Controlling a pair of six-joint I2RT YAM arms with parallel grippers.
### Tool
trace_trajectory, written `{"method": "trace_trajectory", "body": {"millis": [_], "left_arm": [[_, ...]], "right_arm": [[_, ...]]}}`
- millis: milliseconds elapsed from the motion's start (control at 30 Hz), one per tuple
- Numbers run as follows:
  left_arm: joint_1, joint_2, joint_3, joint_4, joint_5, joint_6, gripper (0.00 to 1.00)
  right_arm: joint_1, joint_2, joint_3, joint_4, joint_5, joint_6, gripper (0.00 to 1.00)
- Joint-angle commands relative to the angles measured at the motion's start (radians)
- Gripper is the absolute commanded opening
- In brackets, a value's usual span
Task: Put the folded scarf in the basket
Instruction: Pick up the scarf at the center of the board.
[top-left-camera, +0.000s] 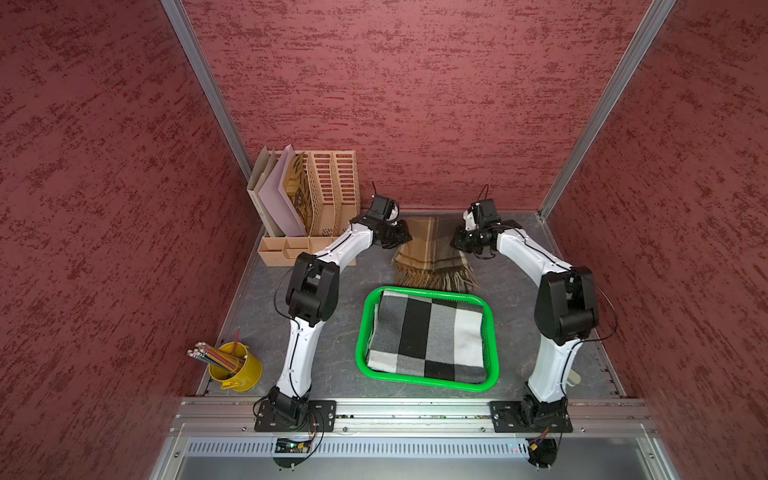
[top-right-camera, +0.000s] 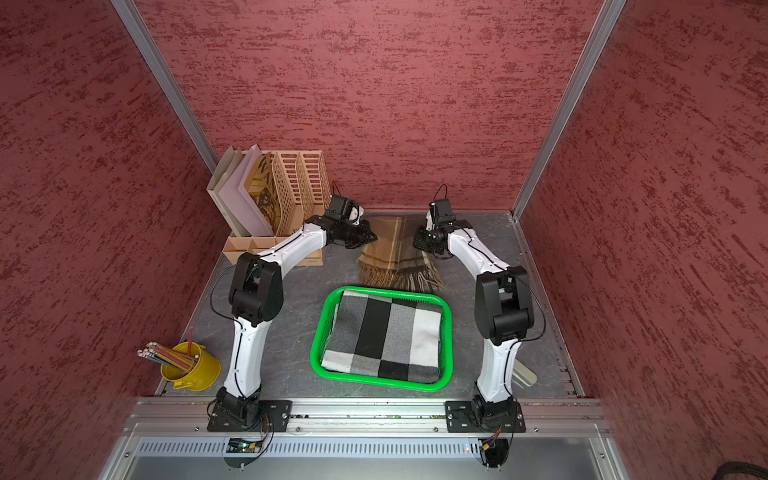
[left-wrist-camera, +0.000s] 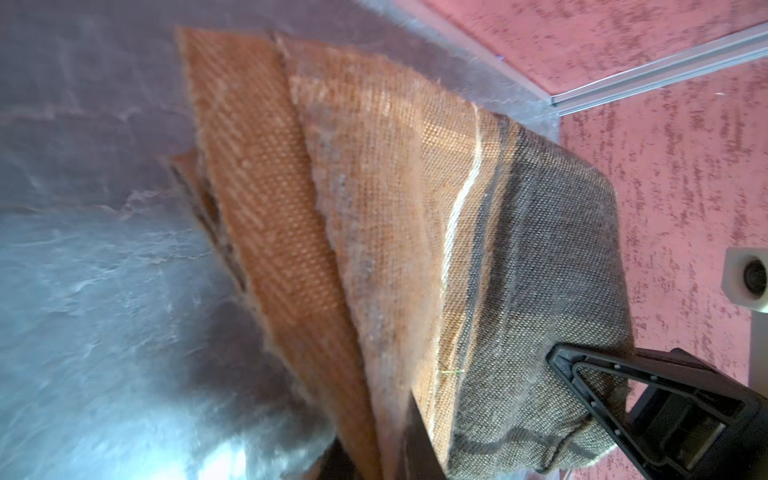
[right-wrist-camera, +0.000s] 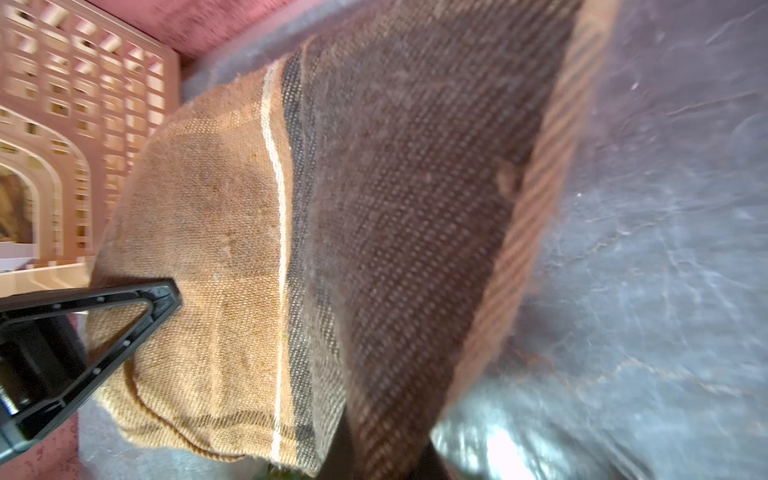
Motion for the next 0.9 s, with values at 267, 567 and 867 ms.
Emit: {"method": "trace_trajectory", "body": {"millis": [267, 567, 867], "left_arm": [[-0.038, -0.209, 0.037, -0.177, -0.077, 0.069, 0.0], [-0.094, -0.436, -0.166, -0.198, -0.117, 0.071, 0.0], [-0.174, -0.64, -0.41, -0.168, -0.172, 0.026, 0.0]], "right_arm": [[0.041, -0.237, 0.026, -0.136, 0.077, 0.049, 0.0], [0.141, -0.496, -0.1, -0.212, 0.169, 0.085, 0.0], [0.246, -0.71, -0.302, -0.239, 0.215, 0.16, 0.0]]}}
